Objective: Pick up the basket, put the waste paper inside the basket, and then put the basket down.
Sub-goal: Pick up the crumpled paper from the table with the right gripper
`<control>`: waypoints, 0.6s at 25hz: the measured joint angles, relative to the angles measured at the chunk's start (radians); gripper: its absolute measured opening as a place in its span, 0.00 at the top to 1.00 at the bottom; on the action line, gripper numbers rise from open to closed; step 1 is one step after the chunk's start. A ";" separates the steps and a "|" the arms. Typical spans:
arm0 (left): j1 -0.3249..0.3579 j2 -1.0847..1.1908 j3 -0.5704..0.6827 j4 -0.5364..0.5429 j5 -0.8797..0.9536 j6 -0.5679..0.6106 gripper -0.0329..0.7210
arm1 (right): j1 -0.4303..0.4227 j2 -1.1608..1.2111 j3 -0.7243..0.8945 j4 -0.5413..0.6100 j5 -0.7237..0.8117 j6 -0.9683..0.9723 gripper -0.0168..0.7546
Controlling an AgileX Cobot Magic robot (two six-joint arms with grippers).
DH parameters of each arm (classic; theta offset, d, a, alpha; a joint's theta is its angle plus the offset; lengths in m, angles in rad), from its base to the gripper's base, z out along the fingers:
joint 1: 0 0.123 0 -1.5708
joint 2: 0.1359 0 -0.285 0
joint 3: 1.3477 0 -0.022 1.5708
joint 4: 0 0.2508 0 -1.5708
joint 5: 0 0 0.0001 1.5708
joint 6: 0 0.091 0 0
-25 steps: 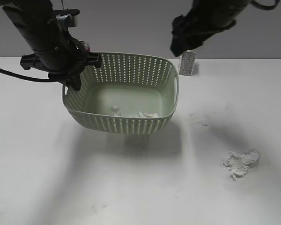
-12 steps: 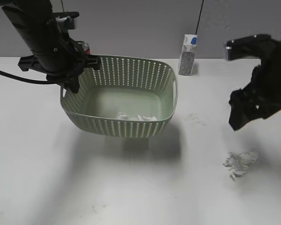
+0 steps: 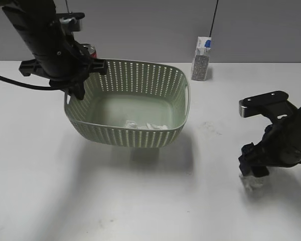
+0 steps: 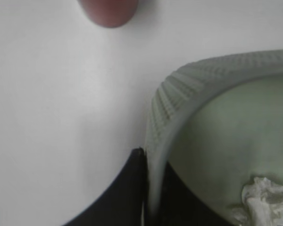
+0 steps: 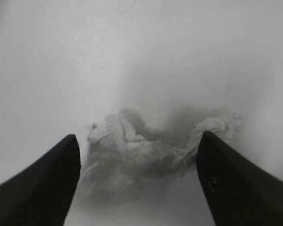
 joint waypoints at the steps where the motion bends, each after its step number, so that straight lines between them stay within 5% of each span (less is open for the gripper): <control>1: 0.000 0.000 0.000 0.000 0.000 0.000 0.95 | 0.000 0.019 0.002 0.000 -0.009 0.001 0.23; 8: 0.000 0.000 0.000 0.001 0.005 0.000 0.95 | 0.000 0.121 -0.006 -0.010 -0.014 0.005 0.32; 10: 0.000 0.000 0.000 0.001 0.005 0.000 0.95 | 0.000 0.125 -0.009 -0.010 -0.017 0.005 0.47; 13: 0.000 0.000 0.000 0.001 0.010 0.000 0.95 | 0.000 0.122 -0.009 -0.010 -0.022 0.005 0.81; 15: 0.000 0.000 0.000 0.001 0.013 0.000 0.95 | 0.000 0.110 -0.008 -0.001 -0.010 0.005 0.92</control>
